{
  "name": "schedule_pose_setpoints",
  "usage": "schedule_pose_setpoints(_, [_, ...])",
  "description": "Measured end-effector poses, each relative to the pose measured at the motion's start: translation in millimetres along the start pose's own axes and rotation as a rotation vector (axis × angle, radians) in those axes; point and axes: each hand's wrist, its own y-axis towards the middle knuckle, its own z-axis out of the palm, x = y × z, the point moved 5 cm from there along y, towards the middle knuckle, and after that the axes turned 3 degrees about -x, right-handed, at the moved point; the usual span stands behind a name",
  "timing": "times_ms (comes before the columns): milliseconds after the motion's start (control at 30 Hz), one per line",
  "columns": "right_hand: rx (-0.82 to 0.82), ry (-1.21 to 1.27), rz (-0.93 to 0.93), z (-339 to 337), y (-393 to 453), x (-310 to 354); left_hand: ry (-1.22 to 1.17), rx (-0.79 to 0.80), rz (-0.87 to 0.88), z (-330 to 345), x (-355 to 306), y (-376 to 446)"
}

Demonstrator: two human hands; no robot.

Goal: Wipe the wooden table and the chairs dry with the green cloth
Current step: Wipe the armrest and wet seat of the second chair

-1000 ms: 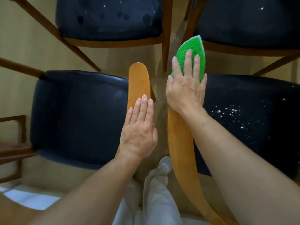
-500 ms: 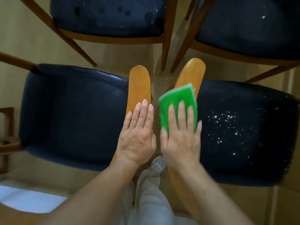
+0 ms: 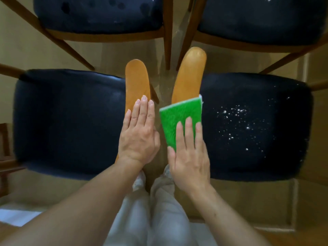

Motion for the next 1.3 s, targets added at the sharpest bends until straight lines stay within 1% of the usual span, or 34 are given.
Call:
schedule_pose_setpoints(133, [0.079, -0.02, -0.001, 9.6, -77.6, -13.0, 0.002, 0.019, -0.015, -0.4, -0.4, -0.4])
schedule_pose_setpoints(300, [0.172, 0.082, 0.099, 6.7, -122.4, -34.3, -0.007, 0.021, -0.018, -2.1, -0.8, -0.4])
schedule_pose_setpoints(400, [0.182, 0.183, 0.264, 2.8, -113.9, -36.1, -0.037, 0.051, -0.023, -3.6, -2.4, -1.2])
schedule_pose_setpoints(500, [0.131, 0.35, 0.473, 5.3, -85.3, -30.4, -0.072, 0.078, -0.045, -8.2, -4.8, -0.8])
schedule_pose_setpoints(567, [0.107, 0.396, 0.515, 8.3, -72.5, -30.0, -0.108, 0.082, -0.073, -14.3, -14.9, 0.2])
schedule_pose_setpoints(600, [0.112, 0.395, 0.506, 7.8, -72.3, -31.1, -0.142, 0.075, -0.056, -18.0, -27.6, 0.1])
schedule_pose_setpoints(667, [0.179, 0.349, 0.487, 4.7, -87.3, -38.6, -0.234, 0.087, 0.05, -21.6, -64.6, -2.8])
schedule_pose_setpoints(733, [0.305, 0.199, 0.494, -1.0, -118.1, -54.1, -0.302, 0.149, 0.111, -14.4, -98.1, -5.4])
schedule_pose_setpoints(833, [0.514, -0.124, 0.484, -18.0, -166.2, -90.1, -0.278, 0.213, 0.063, 4.0, -117.6, 0.2])
schedule_pose_setpoints(900, [0.595, -0.218, 0.532, -36.3, -187.7, -121.9, -0.24, 0.181, 0.045, 11.9, -117.4, 5.0])
schedule_pose_setpoints(1000, [0.665, -0.279, 0.667, -60.5, -200.3, -171.4, -0.184, 0.098, 0.025, 18.2, -115.1, 6.7])
schedule_pose_setpoints(1067, [0.726, -0.296, 0.705, -61.6, -199.9, -182.5, -0.106, 0.057, 0.021, 21.1, -114.9, 5.4])
schedule_pose_setpoints(1133, [0.788, -0.232, 0.702, -49.3, -188.4, -168.0, -0.029, 0.04, 0.016, 23.1, -114.0, 5.7])
schedule_pose_setpoints(1167, [0.807, -0.15, 0.7, -38.9, -178.1, -153.7, -0.005, 0.033, 0.014, 23.5, -113.8, 6.3])
schedule_pose_setpoints(1300, [0.726, 0.43, 0.772, 1.3, -129.1, -82.4, 0.014, 0.007, 0.011, 23.2, -115.2, 6.1])
